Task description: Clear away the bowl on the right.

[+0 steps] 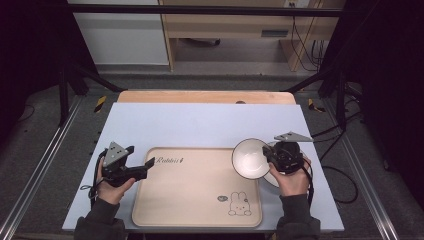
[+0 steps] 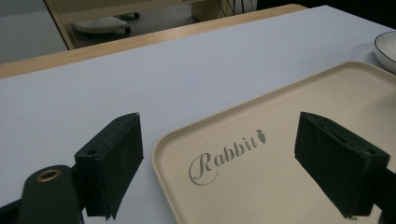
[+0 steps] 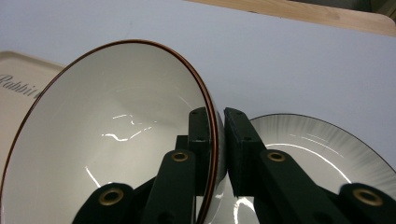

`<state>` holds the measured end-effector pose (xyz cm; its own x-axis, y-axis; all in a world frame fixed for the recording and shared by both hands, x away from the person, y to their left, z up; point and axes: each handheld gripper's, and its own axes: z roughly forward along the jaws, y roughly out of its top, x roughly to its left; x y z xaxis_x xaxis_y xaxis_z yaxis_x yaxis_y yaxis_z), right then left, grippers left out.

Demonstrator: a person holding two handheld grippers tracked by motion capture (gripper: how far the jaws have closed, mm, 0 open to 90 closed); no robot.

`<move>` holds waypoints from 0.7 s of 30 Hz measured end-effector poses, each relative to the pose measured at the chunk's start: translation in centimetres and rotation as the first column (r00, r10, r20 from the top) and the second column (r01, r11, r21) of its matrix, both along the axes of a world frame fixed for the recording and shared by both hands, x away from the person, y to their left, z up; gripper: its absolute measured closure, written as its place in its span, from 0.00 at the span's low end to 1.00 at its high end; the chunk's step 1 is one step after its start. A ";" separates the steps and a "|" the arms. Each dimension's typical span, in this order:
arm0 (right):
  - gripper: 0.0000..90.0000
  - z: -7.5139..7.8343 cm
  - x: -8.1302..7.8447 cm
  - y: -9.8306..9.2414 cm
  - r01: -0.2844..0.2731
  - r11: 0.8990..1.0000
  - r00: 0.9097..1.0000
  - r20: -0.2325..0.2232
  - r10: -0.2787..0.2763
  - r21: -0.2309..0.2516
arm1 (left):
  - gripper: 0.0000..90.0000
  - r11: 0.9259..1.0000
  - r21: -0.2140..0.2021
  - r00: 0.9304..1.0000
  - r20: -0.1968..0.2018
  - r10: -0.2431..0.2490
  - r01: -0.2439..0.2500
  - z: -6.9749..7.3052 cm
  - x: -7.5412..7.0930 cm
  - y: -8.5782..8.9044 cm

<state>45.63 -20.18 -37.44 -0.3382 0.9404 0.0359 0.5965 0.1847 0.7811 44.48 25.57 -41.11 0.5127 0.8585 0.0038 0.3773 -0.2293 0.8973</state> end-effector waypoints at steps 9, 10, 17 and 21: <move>0.90 0.0 0.4 1.5 -0.040 0.999 0.999 -0.002 0.040 -0.002 | 0.17 1.000 -0.003 1.000 0.002 -0.001 0.001 0.0 0.0 0.0; 0.90 0.0 0.5 1.7 -0.045 0.999 0.999 -0.001 0.045 -0.003 | 0.17 1.000 -0.005 1.000 0.003 -0.001 0.001 0.0 0.0 0.0; 0.90 0.1 0.8 2.9 -0.089 0.996 0.996 -0.003 0.089 0.014 | 0.17 1.000 -0.003 1.000 0.001 -0.005 0.005 0.0 0.0 0.0; 0.90 0.1 0.9 3.7 -0.107 0.994 0.994 -0.012 0.107 0.014 | 0.17 1.000 -0.004 1.000 0.001 -0.004 0.004 0.0 0.0 0.0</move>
